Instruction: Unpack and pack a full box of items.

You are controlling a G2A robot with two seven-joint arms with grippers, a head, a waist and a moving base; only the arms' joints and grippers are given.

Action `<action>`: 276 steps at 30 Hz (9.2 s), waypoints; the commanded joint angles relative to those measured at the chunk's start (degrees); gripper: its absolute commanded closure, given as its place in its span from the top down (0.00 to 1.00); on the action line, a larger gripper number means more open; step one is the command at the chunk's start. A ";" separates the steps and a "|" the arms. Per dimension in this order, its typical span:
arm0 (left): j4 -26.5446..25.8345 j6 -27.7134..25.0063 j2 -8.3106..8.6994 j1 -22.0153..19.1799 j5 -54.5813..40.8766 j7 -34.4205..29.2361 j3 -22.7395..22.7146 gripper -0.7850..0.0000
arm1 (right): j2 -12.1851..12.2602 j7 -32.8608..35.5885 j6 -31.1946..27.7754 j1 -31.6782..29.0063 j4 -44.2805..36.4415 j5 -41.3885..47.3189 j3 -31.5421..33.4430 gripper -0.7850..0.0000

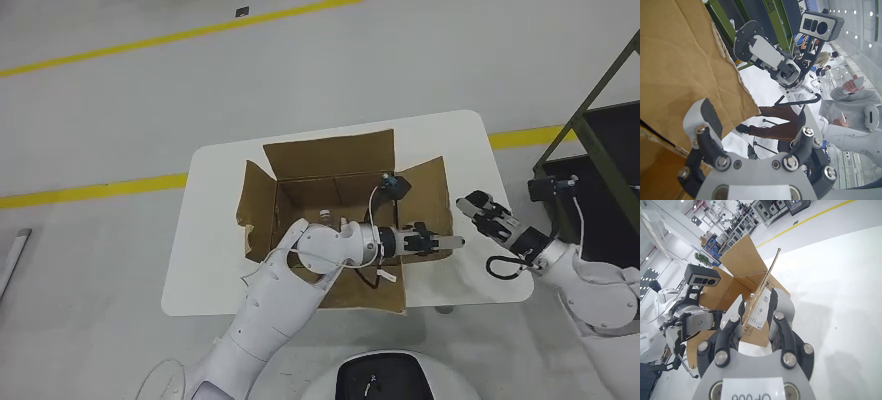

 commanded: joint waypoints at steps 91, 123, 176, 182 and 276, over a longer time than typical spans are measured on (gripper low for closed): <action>-19.64 6.78 7.29 5.82 38.35 -5.00 -9.90 0.71 | 0.33 -5.23 -1.71 -2.10 0.67 -2.42 1.55 1.00; -19.58 6.91 7.29 5.99 38.41 -4.59 -9.97 1.00 | -0.55 -9.40 1.04 1.06 -2.77 -13.60 -5.48 0.00; 9.31 31.83 -0.15 -3.12 55.89 -9.20 3.58 0.80 | -0.64 -7.02 -0.37 1.12 -2.16 -18.68 -6.60 0.00; 13.03 32.57 -1.51 -4.26 56.55 -9.14 4.83 0.82 | -0.68 -7.07 -0.15 1.06 -2.23 -18.92 -6.80 0.00; -29.74 22.45 1.80 4.94 79.12 -22.44 -30.87 0.00 | 0.86 -8.48 -1.51 -8.75 -13.51 -16.03 8.26 1.00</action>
